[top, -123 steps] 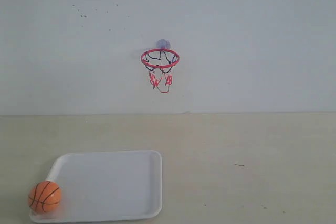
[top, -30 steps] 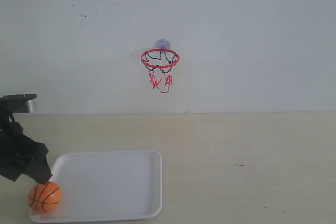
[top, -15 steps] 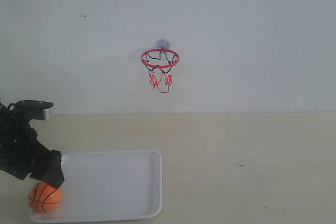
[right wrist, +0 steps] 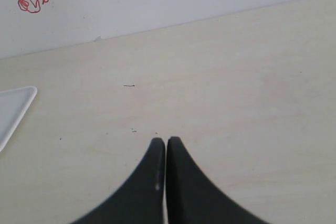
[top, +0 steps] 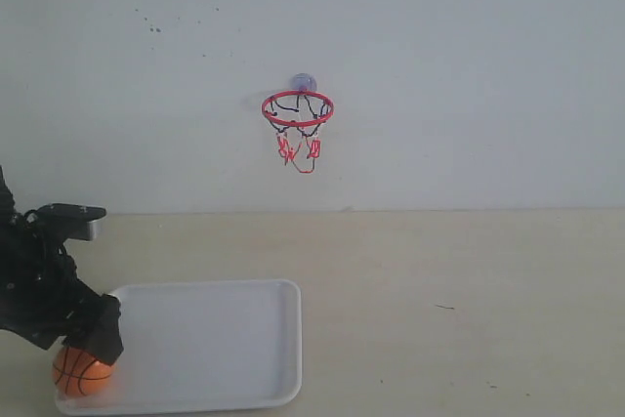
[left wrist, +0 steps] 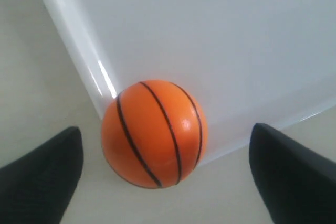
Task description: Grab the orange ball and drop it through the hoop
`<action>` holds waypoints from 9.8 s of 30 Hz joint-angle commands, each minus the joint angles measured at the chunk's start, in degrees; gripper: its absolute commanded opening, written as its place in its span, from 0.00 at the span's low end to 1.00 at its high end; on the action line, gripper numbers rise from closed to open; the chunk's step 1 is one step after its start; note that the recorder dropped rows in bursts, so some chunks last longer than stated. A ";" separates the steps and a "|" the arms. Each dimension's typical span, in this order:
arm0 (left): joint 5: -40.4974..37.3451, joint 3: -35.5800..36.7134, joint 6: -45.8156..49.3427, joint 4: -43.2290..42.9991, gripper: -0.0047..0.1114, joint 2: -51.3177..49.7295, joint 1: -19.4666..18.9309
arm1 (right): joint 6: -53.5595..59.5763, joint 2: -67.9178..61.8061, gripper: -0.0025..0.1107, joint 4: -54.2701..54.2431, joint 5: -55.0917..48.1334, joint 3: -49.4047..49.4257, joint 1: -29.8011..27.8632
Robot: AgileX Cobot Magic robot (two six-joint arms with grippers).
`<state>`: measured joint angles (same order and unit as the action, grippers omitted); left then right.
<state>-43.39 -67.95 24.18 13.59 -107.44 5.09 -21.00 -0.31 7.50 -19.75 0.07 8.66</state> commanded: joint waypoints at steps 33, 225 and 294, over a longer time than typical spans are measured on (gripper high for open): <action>-2.29 -1.20 -0.60 -0.80 0.14 -5.18 0.32 | 0.45 0.31 0.02 0.47 0.57 -0.07 -0.15; -11.21 18.38 21.87 53.05 0.08 30.28 -2.10 | 0.45 0.31 0.02 0.47 0.57 -0.07 -0.15; 28.32 39.60 -28.99 -2.71 0.08 86.37 -4.25 | 0.45 0.31 0.02 0.47 0.57 -0.07 -0.15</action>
<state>-21.03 -33.25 -0.58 17.96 -24.36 1.34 -21.00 -0.31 7.50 -19.75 0.07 8.66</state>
